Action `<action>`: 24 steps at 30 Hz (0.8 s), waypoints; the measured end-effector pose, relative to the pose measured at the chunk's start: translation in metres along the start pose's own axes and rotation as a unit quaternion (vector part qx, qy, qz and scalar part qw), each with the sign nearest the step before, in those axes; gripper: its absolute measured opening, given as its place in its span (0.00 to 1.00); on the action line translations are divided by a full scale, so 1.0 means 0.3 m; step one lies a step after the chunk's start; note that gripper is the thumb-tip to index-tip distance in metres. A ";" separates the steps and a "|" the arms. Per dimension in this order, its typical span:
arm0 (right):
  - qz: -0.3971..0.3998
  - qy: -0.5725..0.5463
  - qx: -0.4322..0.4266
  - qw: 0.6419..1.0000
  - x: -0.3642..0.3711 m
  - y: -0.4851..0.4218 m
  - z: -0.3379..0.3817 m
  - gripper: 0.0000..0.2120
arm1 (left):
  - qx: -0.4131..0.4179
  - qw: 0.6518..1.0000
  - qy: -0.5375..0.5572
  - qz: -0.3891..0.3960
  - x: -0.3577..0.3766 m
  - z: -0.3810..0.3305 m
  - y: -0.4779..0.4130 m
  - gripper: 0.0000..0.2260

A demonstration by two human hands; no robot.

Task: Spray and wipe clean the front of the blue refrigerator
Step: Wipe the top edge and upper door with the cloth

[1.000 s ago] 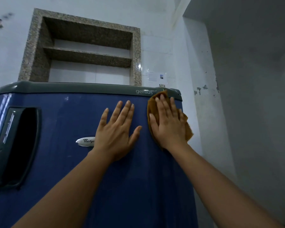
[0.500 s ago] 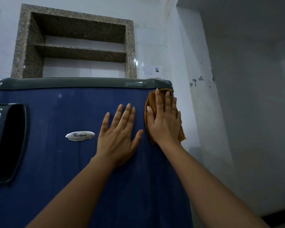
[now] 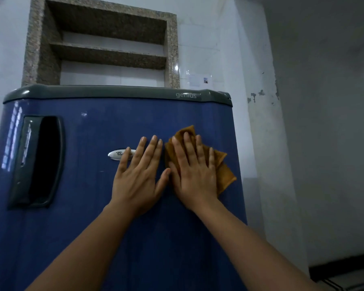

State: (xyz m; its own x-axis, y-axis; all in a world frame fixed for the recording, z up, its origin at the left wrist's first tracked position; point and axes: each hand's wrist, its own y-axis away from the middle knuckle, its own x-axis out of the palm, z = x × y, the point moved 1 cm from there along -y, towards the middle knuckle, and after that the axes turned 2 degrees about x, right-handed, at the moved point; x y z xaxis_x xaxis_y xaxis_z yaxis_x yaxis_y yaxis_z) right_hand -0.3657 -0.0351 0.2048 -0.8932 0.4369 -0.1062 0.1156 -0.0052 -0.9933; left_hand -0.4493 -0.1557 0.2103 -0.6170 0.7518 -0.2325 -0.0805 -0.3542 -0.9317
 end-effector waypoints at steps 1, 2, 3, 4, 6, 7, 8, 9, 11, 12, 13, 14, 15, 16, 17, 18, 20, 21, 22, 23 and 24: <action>0.006 -0.001 -0.044 0.999 -0.004 0.047 -0.001 0.25 | 0.000 1.000 0.000 0.004 -0.005 0.016 0.016 0.31; 0.008 0.000 -0.071 0.997 -0.006 0.075 -0.019 0.25 | 0.000 1.000 -0.002 0.006 -0.008 0.028 0.030 0.31; 0.000 0.004 -0.072 0.997 -0.001 0.069 -0.025 0.24 | -0.005 1.000 -0.004 0.007 -0.013 0.053 0.044 0.31; -0.013 0.008 -0.040 0.999 0.003 0.040 -0.019 0.25 | -0.011 1.000 -0.003 0.006 -0.016 0.078 0.055 0.31; -0.036 0.004 0.050 0.998 0.016 -0.053 0.044 0.26 | -0.030 0.999 0.011 0.003 -0.015 0.131 0.071 0.30; -0.034 0.001 0.058 0.998 0.025 -0.089 0.103 0.27 | -0.038 0.999 0.017 0.003 -0.015 0.159 0.080 0.30; -0.031 0.001 0.034 0.999 0.035 -0.107 0.171 0.27 | -0.044 0.999 0.019 0.002 -0.015 0.186 0.091 0.31; -0.028 0.005 -0.005 1.000 0.046 -0.105 0.235 0.26 | -0.049 0.999 0.019 -0.001 -0.016 0.208 0.103 0.31; -0.015 0.010 -0.085 0.996 0.058 -0.059 0.299 0.25 | -0.067 0.998 0.020 -0.002 -0.025 0.241 0.131 0.31; -0.008 0.007 -0.110 0.994 0.058 -0.031 0.292 0.25 | -0.074 0.997 0.020 0.002 -0.031 0.254 0.146 0.31; -0.007 0.004 -0.122 0.992 0.057 -0.011 0.277 0.25 | -0.076 0.997 0.015 0.007 -0.040 0.274 0.163 0.31; -0.013 0.008 -0.108 0.994 0.054 -0.002 0.246 0.25 | -0.072 0.997 0.009 0.011 -0.044 0.284 0.174 0.31; -0.022 0.016 -0.071 0.997 0.050 -0.010 0.217 0.26 | -0.064 0.998 0.003 0.012 -0.047 0.294 0.179 0.31; -0.030 0.021 -0.021 0.999 0.049 -0.029 0.213 0.26 | -0.057 0.998 -0.003 0.012 -0.049 0.312 0.186 0.31; -0.030 0.022 0.025 0.999 0.051 -0.052 0.220 0.27 | -0.050 0.999 -0.007 0.012 -0.049 0.319 0.188 0.31; -0.024 0.021 0.044 0.999 0.057 -0.071 0.259 0.27 | -0.046 0.999 -0.008 0.012 -0.049 0.334 0.193 0.31; -0.003 0.024 -0.022 0.999 0.074 -0.074 0.358 0.27 | -0.046 0.999 -0.016 0.010 -0.051 0.356 0.206 0.31; 0.008 0.032 -0.079 0.996 0.080 -0.054 0.388 0.27 | -0.050 0.999 -0.016 0.011 -0.051 0.371 0.219 0.32; 0.019 0.038 -0.124 0.991 0.081 -0.027 0.380 0.26 | -0.056 0.998 -0.013 0.011 -0.052 0.382 0.229 0.32; 0.026 0.042 -0.150 0.987 0.074 0.004 0.347 0.26 | -0.061 0.998 -0.008 0.015 -0.053 0.391 0.238 0.32; 0.029 0.045 -0.154 0.987 0.061 0.034 0.308 0.26 | -0.065 0.998 -0.004 0.016 -0.052 0.401 0.250 0.32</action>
State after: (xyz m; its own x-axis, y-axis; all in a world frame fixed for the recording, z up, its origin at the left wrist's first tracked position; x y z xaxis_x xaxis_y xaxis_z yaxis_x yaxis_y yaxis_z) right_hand -0.4210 -0.1103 0.1886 -0.8404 0.5226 -0.1439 0.3042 0.2350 -0.9232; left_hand -0.5399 -0.2609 0.1775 -0.6235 0.7370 -0.2609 0.0417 -0.3018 -0.9524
